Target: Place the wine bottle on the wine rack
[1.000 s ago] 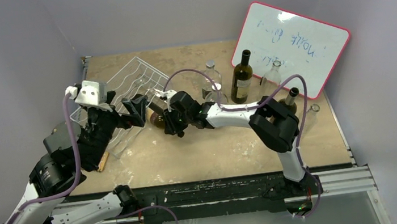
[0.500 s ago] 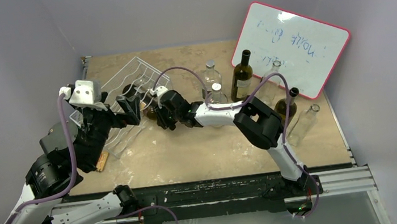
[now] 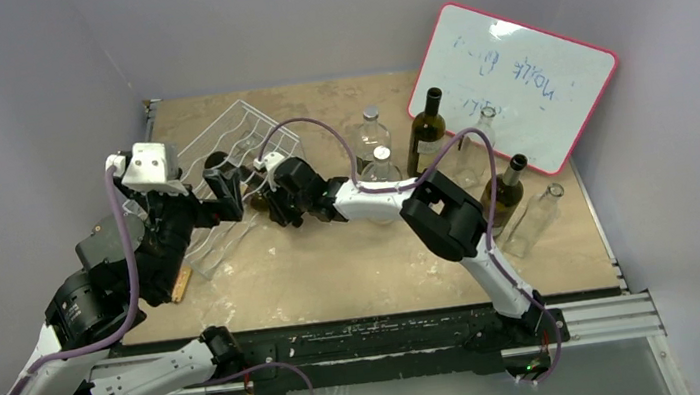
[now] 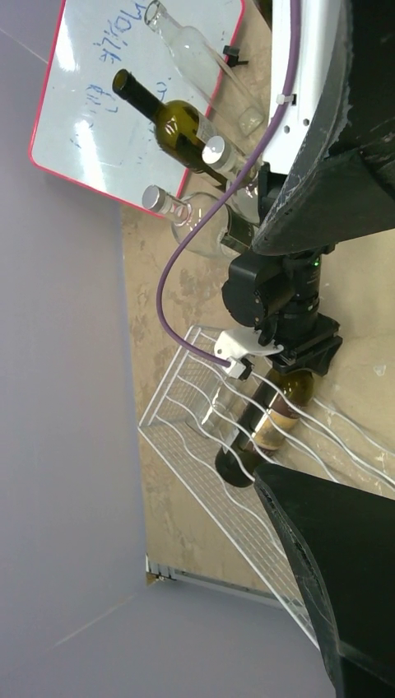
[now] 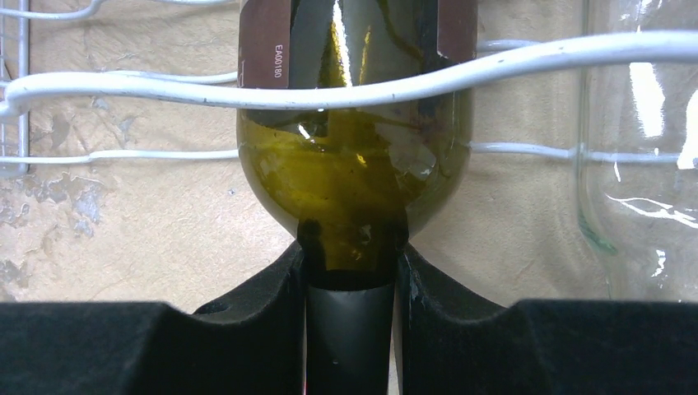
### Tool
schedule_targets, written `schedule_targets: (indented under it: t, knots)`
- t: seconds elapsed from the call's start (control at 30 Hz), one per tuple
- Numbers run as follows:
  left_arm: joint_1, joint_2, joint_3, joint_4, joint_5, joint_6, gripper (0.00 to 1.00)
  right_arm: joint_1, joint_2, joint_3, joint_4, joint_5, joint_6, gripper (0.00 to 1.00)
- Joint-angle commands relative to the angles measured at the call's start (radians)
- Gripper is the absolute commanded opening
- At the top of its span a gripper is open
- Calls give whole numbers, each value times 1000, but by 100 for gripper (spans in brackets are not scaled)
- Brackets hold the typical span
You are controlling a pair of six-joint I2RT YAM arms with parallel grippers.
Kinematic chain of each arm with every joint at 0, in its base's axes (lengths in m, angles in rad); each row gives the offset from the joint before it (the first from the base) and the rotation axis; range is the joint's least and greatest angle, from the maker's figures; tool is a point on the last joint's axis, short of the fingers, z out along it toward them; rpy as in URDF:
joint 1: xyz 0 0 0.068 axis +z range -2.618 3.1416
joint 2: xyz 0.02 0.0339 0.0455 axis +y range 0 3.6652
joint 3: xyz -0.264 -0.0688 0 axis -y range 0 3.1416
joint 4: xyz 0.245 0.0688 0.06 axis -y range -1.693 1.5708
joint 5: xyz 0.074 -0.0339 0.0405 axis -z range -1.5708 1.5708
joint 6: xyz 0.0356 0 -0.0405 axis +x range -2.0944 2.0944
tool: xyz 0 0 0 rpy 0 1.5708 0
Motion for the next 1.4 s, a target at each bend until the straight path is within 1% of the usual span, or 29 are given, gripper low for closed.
schedule_targets:
  t: [0.0, 0.13, 0.2, 0.23, 0.3, 0.4, 0.53, 0.7, 0.87, 0.93, 1.07, 1.23, 1.37]
  knots:
    - [2, 0, 26, 27, -58, 16, 100, 5, -38, 70, 127, -16, -22, 33]
    - [1, -6, 3, 59, -62, 14, 100, 5, -31, 75, 125, 8, -14, 41]
    - [2, -20, -23, 89, -17, 31, 100, 5, -27, 80, 119, 16, -10, 50]
    - [2, -30, -44, 108, -16, 30, 100, 5, -26, 82, 116, 21, -7, 51]
    - [1, -49, -86, 149, -15, 27, 100, 5, -29, 81, 108, 23, 1, 59]
    - [2, -55, -96, 147, 6, 10, 100, 5, -52, 62, 107, 19, 4, 68]
    - [2, -55, -71, 120, 26, 27, 100, 5, -98, 29, 105, 27, 16, 74]
    - [2, -98, -92, 154, 60, 88, 100, 5, -194, -38, 91, 33, 40, 76]
    - [1, -105, -66, 135, 93, 89, 100, 5, -324, -130, 82, 56, 53, 75]
    - [1, -106, -62, 124, 103, 88, 100, 5, -379, -142, 46, 87, 52, 75]
    - [1, -108, -61, 104, 112, 75, 100, 5, -487, -106, -108, 237, 76, 72]
    - [2, -107, -54, 81, 162, 48, 100, -4, -596, -49, -291, 438, 103, 71]
    - [2, -112, -61, 94, 173, 43, 100, -51, -663, -9, -430, 554, 154, 71]
